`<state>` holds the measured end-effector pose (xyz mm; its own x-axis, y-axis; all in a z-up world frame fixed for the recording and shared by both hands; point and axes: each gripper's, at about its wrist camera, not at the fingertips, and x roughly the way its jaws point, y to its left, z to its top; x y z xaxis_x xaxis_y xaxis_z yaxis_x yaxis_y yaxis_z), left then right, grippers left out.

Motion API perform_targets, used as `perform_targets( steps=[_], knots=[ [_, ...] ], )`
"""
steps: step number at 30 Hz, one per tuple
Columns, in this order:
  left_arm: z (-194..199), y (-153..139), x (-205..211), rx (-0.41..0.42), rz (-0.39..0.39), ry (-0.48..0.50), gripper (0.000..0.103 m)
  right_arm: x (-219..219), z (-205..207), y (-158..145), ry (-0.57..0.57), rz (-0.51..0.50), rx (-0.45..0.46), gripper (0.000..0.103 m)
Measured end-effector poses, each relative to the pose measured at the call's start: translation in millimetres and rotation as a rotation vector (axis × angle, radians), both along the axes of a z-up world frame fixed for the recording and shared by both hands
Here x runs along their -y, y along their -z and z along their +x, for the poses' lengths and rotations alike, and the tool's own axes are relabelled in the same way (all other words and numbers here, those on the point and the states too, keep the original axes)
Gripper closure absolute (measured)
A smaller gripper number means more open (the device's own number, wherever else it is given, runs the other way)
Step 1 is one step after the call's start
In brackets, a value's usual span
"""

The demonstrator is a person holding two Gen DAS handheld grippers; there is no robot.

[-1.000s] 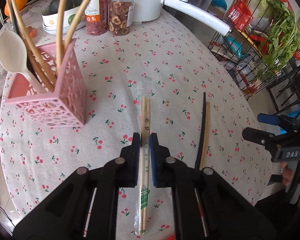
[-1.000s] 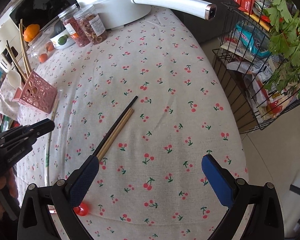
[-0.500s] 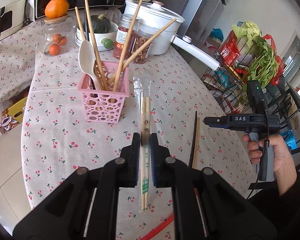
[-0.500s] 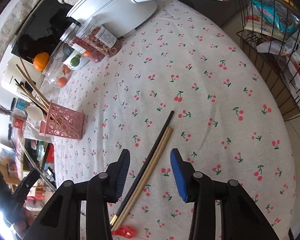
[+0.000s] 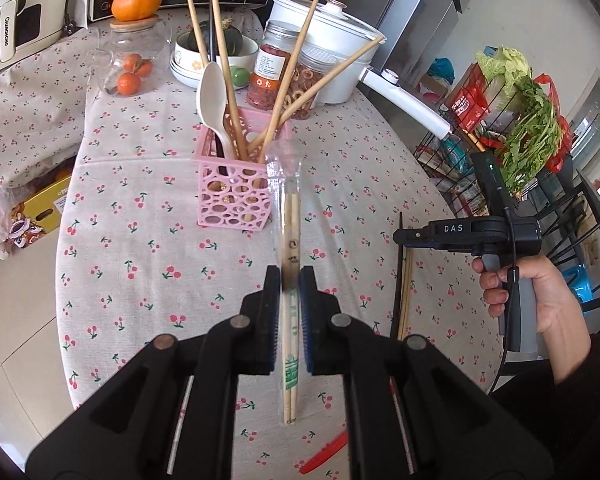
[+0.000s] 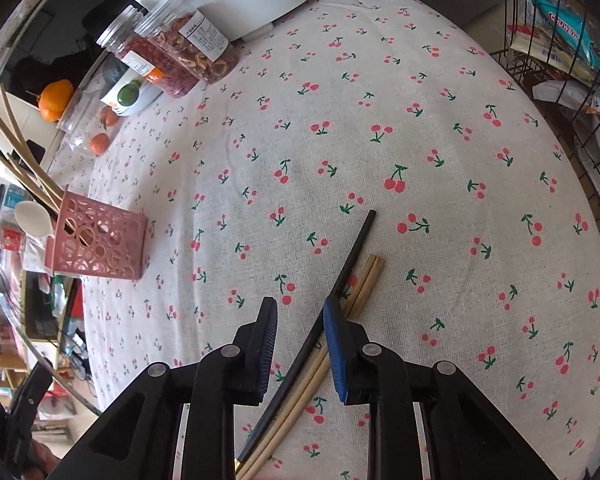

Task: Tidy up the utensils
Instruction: 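Lift the wrapped chopsticks with the left gripper while the right gripper grasps a black chopstick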

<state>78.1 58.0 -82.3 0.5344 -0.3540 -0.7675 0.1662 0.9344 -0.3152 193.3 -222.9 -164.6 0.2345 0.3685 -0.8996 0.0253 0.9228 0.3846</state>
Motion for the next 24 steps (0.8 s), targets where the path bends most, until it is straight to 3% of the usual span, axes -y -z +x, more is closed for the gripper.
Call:
perform_targets(
  steps=[2, 5, 8, 12, 13, 15, 17, 19, 24],
  knots=[
    [-0.5, 0.3, -1.0, -0.002, -0.004, -0.003, 0.092, -3.2, 0.2, -1.1, 0.003, -0.021, -0.004, 0.079],
    [-0.8, 0.2, -2.0, -0.002, -0.002, -0.004, 0.092, -13.7, 1.5, -1.3, -0.005, -0.172, -0.001, 0.078],
    [-0.3, 1.2, -3.4, -0.004, 0.000, -0.011, 0.092, -25.7, 2.3, -2.3, -0.035, -0.244, 0.033, 0.076],
    [1.8, 2.3, -4.1, -0.004, 0.001, -0.020, 0.092, -50.4, -0.6, -1.2, -0.095, -0.349, 0.074, 0.055],
    [2.1, 2.9, -3.8, -0.003, 0.005, -0.021, 0.092, -57.1, -1.9, -0.3, -0.112, -0.391, 0.091, 0.054],
    [2.6, 4.3, -3.6, -0.003, 0.013, -0.024, 0.092, -64.2, -2.4, -0.2, -0.115, -0.403, 0.121, 0.059],
    [1.9, 4.5, -3.6, 0.001, 0.017, -0.028, 0.092, -66.0, -1.9, -0.9, -0.124, -0.386, 0.143, 0.071],
    [0.4, 3.4, -4.7, 0.010, 0.019, -0.031, 0.092, -68.9, -1.0, -0.9, -0.147, -0.363, 0.171, 0.091],
    [-0.9, -2.6, -14.8, 0.037, -0.007, -0.054, 0.092, -67.5, -1.0, -9.6, -0.153, -0.254, 0.235, 0.094]
  ],
)
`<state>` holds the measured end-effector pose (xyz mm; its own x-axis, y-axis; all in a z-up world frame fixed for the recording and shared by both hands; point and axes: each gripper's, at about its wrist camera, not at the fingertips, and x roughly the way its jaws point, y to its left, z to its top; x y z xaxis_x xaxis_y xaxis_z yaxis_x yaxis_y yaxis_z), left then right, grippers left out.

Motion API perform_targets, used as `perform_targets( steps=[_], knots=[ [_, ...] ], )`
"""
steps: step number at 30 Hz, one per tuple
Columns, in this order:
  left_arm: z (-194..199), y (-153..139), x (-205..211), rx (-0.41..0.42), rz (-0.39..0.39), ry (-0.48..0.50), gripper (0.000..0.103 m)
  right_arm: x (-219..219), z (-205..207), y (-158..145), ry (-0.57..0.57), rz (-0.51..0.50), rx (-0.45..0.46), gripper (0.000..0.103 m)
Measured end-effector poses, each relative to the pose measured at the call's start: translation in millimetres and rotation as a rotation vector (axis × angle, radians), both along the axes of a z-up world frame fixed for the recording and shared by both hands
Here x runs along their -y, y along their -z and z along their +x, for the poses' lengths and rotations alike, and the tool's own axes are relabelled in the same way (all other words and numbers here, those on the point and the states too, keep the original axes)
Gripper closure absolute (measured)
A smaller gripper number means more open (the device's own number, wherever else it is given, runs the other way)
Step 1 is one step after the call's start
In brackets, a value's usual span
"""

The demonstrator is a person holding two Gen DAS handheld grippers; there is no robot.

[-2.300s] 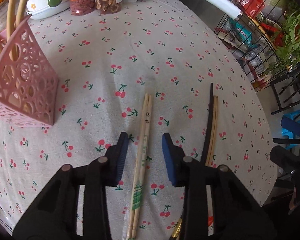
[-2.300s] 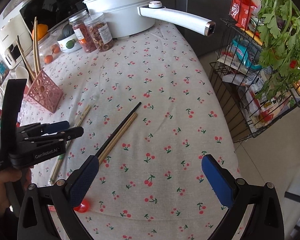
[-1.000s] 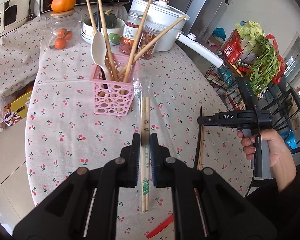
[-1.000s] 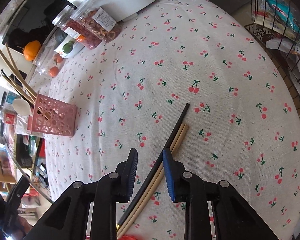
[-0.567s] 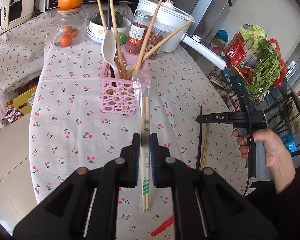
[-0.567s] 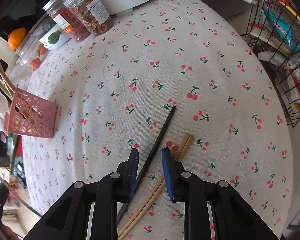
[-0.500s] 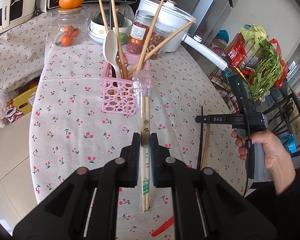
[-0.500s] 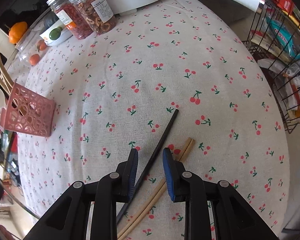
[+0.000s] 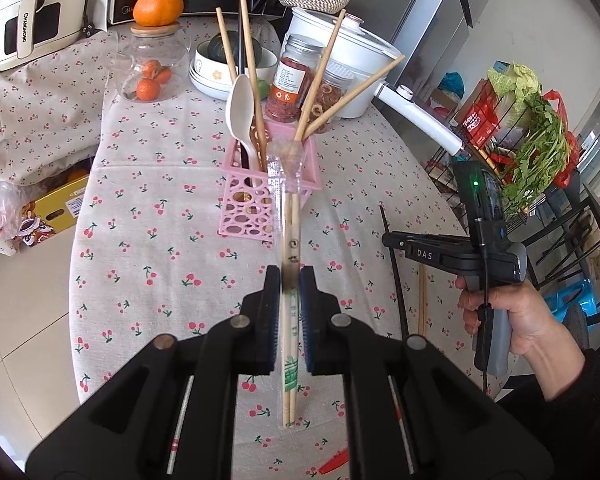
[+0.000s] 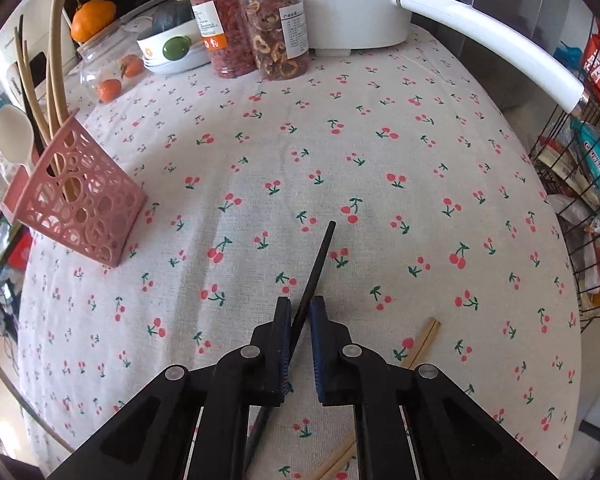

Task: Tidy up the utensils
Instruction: 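Lift the wrapped chopsticks with the left gripper while the right gripper grasps a black chopstick, then lower the wrapped chopsticks into the basket and open the left gripper while the right gripper carries the black chopstick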

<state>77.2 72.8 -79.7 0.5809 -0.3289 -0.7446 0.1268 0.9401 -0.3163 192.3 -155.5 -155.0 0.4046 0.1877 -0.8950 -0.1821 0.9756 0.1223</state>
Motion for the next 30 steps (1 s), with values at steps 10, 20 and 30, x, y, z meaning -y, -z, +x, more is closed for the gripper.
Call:
perform_targets(
  steps=[10, 20, 30],
  knots=[
    [-11.9, -41.3, -9.2, 0.157, -0.043, -0.013, 0.093, 1.7, -42.4, -88.8, -0.055, 0.180, 0.261, 0.097],
    [-22.0, -86.4, -19.3, 0.388, -0.040, -0.083, 0.102, 14.2, -92.0, -161.8, -0.081, 0.264, 0.508, 0.097],
    [10.6, -76.6, -25.5, 0.216, -0.058, -0.106, 0.093, 17.4, -84.9, -190.5, -0.056, 0.348, 0.545, 0.097]
  ],
)
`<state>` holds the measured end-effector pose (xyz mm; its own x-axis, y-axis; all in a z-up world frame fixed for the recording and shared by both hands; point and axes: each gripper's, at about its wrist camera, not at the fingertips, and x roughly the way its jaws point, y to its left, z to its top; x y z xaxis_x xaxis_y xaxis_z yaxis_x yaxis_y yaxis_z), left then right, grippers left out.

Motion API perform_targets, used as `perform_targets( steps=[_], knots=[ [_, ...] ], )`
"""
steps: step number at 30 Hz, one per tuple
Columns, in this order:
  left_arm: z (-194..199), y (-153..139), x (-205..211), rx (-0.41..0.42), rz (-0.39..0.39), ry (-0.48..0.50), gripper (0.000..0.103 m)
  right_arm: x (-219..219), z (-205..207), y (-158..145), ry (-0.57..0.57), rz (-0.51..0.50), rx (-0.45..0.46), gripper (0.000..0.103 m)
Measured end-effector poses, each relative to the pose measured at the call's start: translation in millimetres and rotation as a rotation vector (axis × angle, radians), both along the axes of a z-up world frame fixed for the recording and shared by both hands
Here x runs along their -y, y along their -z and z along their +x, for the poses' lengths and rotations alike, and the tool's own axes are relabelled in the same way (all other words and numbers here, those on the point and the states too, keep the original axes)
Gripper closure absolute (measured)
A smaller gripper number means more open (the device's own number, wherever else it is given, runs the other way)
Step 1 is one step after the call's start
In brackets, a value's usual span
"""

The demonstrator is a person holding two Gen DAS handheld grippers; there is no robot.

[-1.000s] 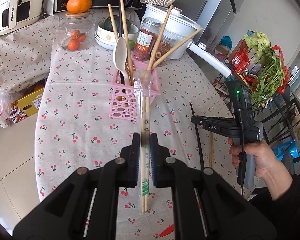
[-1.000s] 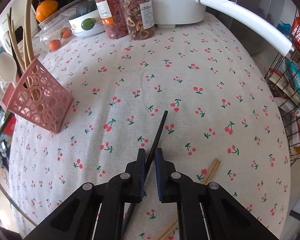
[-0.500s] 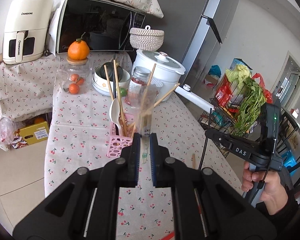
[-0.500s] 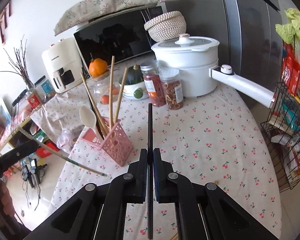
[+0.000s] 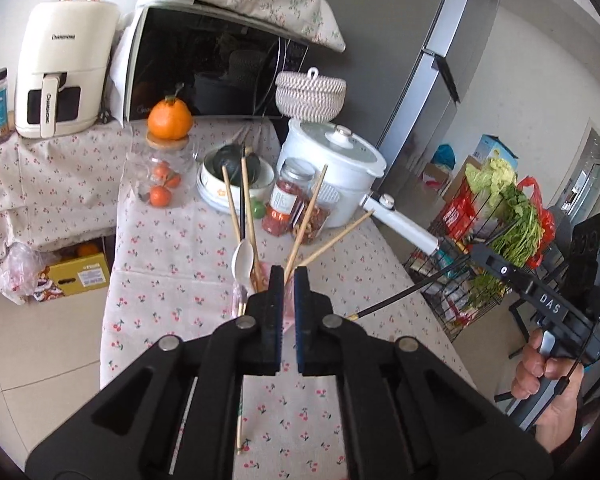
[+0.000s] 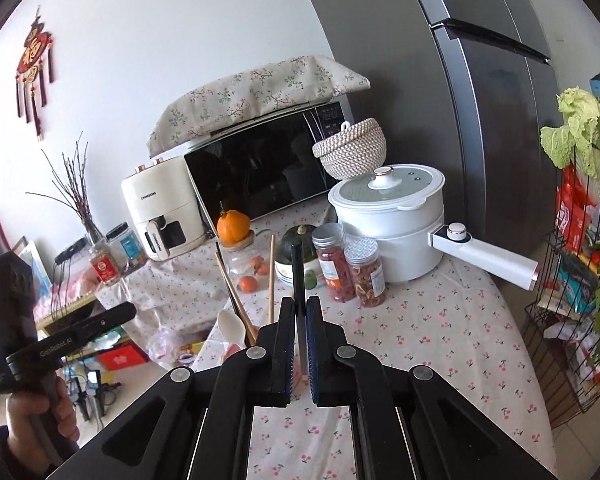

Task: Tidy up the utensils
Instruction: 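Lower the wrapped chopsticks into the basket and open the left gripper while the right gripper carries the black chopstick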

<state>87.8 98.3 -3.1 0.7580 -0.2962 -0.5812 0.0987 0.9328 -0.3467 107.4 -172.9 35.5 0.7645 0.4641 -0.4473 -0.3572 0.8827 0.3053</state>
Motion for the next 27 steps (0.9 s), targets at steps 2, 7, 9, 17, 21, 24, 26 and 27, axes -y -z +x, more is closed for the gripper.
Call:
perform_targets(
  steps=[2, 7, 9, 17, 21, 24, 26, 27],
  knots=[
    [7.2, 23.6, -4.5, -0.085, -0.027, -0.013, 0.080, 1.4, 4.6, 4.8, -0.001, -0.001, -0.035, 0.097],
    [29.8, 75.7, -9.5, -0.291, -0.083, 0.009, 0.068, 8.1, 12.1, 16.0, 0.005, -0.005, -0.094, 0.097],
    [36.1, 86.4, -6.2, -0.326, -0.061, 0.015, 0.067, 11.4, 13.4, 17.4, 0.009, 0.001, -0.107, 0.097],
    [49.3, 105.4, 11.1, -0.367, 0.027, 0.036, 0.092, 10.3, 15.2, 24.9, 0.004, -0.023, -0.132, 0.097],
    [38.0, 82.2, 14.4, -0.282, 0.031, 0.031, 0.092, 12.7, 14.4, 23.5, 0.006, -0.020, -0.129, 0.097],
    [26.5, 56.7, 13.0, -0.185, 0.026, 0.012, 0.092, 14.2, 11.8, 15.8, 0.004, -0.007, -0.110, 0.097],
    [16.7, 36.5, 11.3, -0.102, 0.029, -0.008, 0.092, 14.9, 9.4, 9.3, 0.002, 0.004, -0.092, 0.097],
    [13.8, 26.9, 10.2, -0.061, 0.032, -0.017, 0.092, 15.1, 8.2, 6.0, -0.001, 0.010, -0.083, 0.097]
  ],
)
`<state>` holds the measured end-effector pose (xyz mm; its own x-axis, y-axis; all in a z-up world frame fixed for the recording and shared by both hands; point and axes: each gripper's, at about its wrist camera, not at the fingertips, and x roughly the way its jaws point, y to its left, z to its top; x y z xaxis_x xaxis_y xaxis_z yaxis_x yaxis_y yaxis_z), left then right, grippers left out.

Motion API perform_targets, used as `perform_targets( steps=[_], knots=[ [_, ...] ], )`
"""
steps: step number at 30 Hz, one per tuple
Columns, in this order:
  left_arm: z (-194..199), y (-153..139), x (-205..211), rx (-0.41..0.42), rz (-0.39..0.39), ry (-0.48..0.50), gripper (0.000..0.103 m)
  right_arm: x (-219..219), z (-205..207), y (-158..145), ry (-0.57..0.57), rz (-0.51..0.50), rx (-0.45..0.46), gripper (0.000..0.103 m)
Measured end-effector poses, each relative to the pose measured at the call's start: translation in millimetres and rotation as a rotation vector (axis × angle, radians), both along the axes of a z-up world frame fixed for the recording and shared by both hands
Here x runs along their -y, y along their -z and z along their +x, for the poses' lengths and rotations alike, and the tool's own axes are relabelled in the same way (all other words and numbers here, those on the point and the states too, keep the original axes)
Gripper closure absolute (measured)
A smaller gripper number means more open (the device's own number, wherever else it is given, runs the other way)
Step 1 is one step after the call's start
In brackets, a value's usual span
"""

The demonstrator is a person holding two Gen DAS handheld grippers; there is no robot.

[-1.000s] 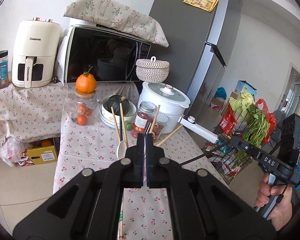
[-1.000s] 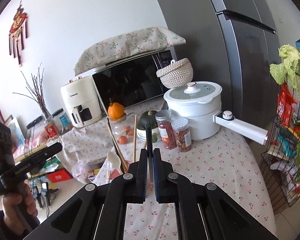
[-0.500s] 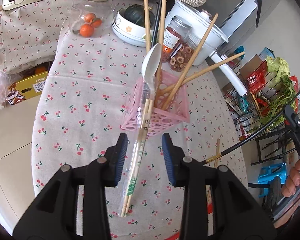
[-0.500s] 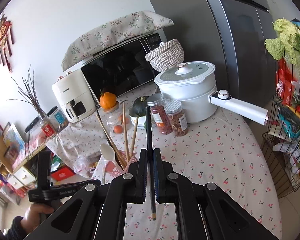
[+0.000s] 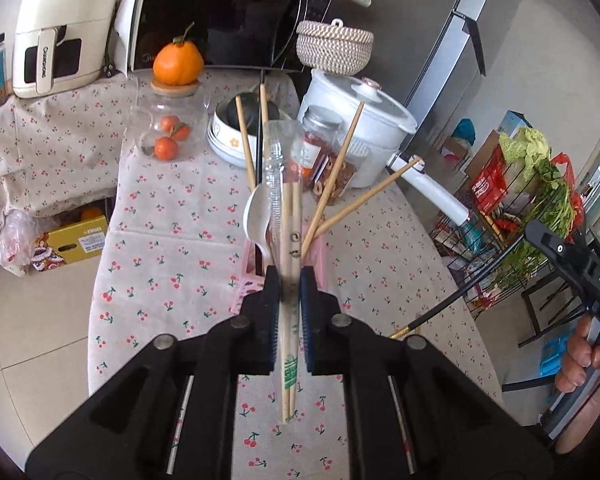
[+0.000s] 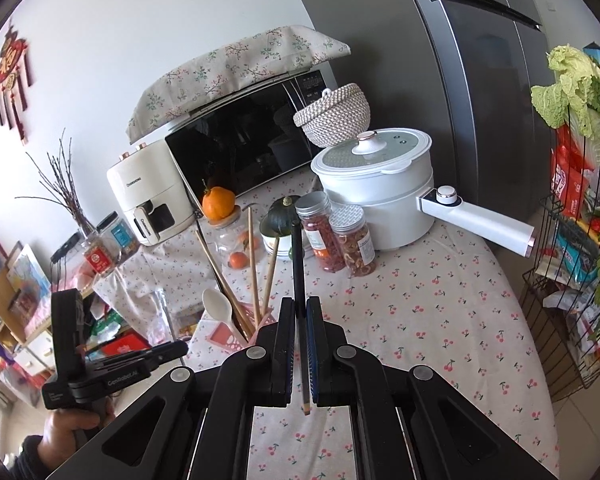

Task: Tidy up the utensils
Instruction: 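Lower the wrapped chopsticks into the basket and open the left gripper while the right gripper carries the black chopstick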

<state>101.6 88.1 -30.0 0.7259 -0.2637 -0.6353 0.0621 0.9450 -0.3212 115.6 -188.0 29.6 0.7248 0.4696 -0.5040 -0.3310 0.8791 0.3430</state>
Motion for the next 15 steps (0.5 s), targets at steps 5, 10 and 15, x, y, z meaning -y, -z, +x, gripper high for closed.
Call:
perform_targets(
  steps=[5, 10, 15],
  knots=[
    [-8.1, -42.6, -8.4, 0.206, -0.006, -0.062, 0.092, 1.6, -0.9, -10.3, 0.002, 0.030, 0.031, 0.097],
    [8.4, -56.2, -11.3, 0.320, 0.004, -0.117, 0.092, 1.2, 5.3, -10.2, 0.006, 0.049, 0.027, 0.097],
    [22.9, -41.8, -4.7, 0.387, 0.048, -0.134, 0.092, 0.3, 9.6, -9.6, 0.007, 0.056, 0.027, 0.097]
  ],
)
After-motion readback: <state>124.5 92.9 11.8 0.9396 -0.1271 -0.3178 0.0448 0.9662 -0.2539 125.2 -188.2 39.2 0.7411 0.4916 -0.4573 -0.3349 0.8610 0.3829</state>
